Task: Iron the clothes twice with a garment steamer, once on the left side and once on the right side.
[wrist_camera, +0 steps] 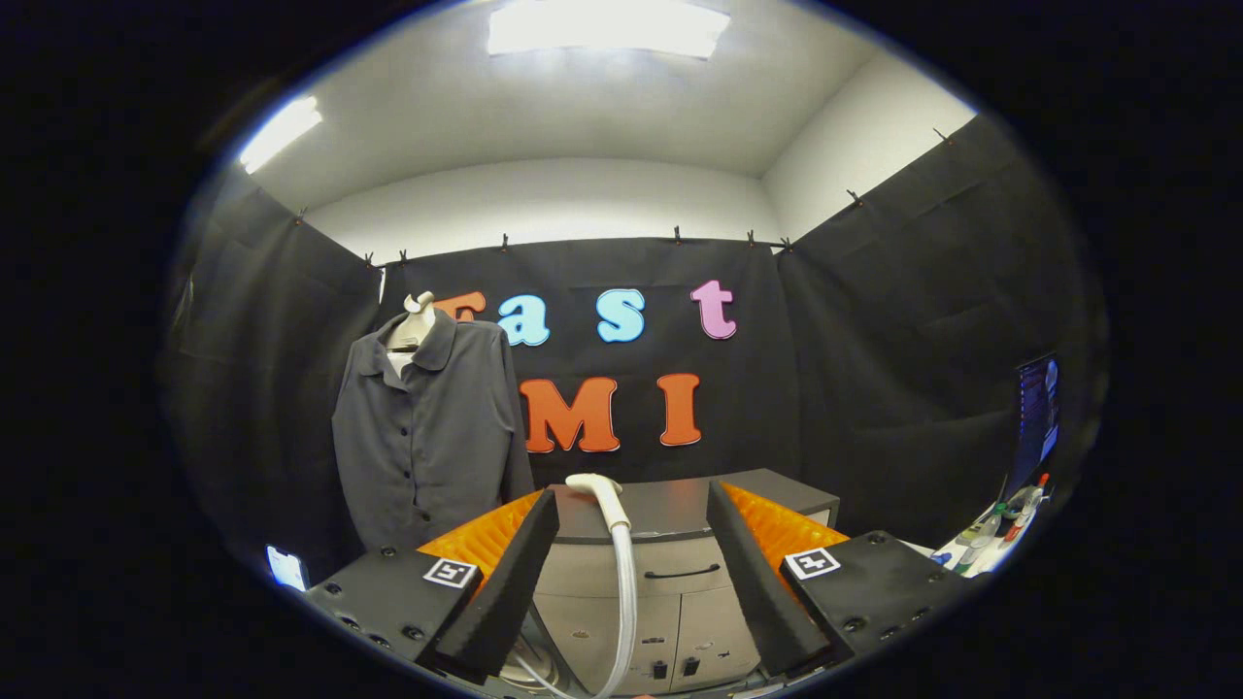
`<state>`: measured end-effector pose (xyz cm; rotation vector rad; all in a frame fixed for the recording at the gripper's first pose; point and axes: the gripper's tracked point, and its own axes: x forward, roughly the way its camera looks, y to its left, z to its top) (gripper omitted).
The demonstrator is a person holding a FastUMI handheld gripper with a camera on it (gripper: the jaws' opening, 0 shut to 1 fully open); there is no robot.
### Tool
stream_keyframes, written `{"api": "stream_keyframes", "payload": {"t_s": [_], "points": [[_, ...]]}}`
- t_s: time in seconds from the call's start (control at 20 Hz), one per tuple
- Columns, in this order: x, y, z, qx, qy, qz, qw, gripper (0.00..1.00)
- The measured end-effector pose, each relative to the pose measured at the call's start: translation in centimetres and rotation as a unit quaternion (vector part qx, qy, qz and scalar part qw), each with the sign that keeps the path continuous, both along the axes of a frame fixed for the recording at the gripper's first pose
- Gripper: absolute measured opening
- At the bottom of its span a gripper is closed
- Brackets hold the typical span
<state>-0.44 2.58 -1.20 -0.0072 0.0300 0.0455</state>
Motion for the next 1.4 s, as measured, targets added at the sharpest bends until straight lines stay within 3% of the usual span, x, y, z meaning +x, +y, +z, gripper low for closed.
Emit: {"api": "stream_keyframes", "payload": {"t_s": [0.35, 0.7, 1.05, 1.4], "points": [[1.1, 1.9, 1.1, -0.002, -0.011, 0.021, 1.000, 0.99], [5.9, 4.2, 1.4, 0.006, 0.008, 0.052, 0.999, 0.99], [17.2, 6.2, 1.5, -0.028, 0.030, 0.108, 0.993, 0.99], [29.6, 6.3, -10.0, -0.062, 0.171, 0.148, 0.972, 0.98]]}}
